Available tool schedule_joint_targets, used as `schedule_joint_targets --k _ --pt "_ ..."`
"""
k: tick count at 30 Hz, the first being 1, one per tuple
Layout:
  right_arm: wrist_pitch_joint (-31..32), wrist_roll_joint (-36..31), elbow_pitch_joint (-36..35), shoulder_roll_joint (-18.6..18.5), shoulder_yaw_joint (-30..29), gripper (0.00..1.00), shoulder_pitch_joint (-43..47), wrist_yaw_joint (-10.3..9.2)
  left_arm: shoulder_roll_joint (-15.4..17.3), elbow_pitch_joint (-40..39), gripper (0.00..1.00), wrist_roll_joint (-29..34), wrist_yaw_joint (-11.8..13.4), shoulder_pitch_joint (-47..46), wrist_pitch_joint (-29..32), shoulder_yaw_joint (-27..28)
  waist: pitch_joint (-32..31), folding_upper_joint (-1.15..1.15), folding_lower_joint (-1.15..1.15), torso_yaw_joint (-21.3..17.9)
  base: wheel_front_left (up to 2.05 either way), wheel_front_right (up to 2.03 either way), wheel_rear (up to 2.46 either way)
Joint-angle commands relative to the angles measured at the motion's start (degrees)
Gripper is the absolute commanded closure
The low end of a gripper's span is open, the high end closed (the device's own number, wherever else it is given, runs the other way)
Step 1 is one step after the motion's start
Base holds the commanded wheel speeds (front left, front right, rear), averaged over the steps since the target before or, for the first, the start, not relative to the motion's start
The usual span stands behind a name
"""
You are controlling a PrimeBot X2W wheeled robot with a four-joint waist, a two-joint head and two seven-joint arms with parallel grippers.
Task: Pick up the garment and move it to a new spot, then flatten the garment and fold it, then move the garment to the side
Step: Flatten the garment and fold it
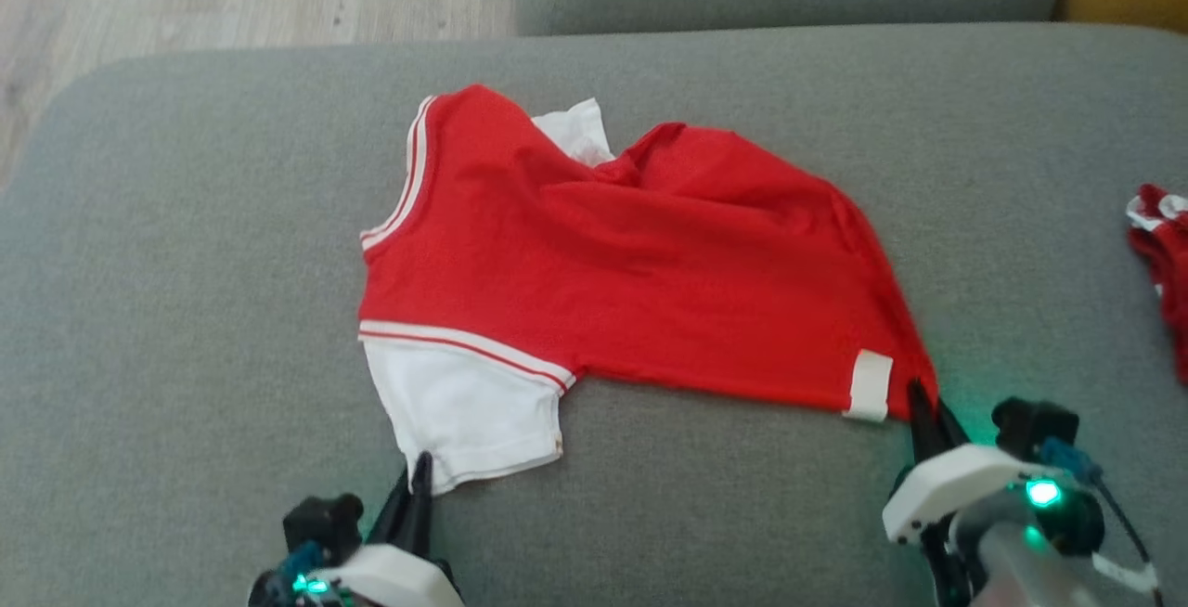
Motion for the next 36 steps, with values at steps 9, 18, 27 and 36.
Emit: schedule_joint_targets --k 9,18,27,36 --pt "0.4 10.4 -11.4 0.5 6.4 1.0 3.6 -0.04 0.7 -16.2 1.0 6.3 0.1 0.5 0.1 7.7 -6.2 0.0 -0.01 -0.6 0.0 0.0 0.0" --pt "0.5 24.8 -23.3 -0.3 11.6 1.0 -6.9 -0.04 8.4 -31.2 1.0 11.6 0.1 -11.9 0.1 14.2 -9.8 0.0 -0.01 -0.9 0.0 0.0 0.0" --pt "6.0 27.4 -32.9 -5.4 7.4 1.0 -20.9 -0.04 15.6 -34.7 1.0 13.0 0.1 -29.9 6.1 13.7 -9.0 0.0 -0.01 -1.1 0.0 0.0 0.0" --pt "8.7 19.5 -27.5 -4.8 6.0 1.0 -33.8 -0.04 17.3 -28.8 1.0 17.0 1.3 -41.0 9.4 11.5 -1.5 0.0 -0.01 -1.4 0.0 0.0 0.0"
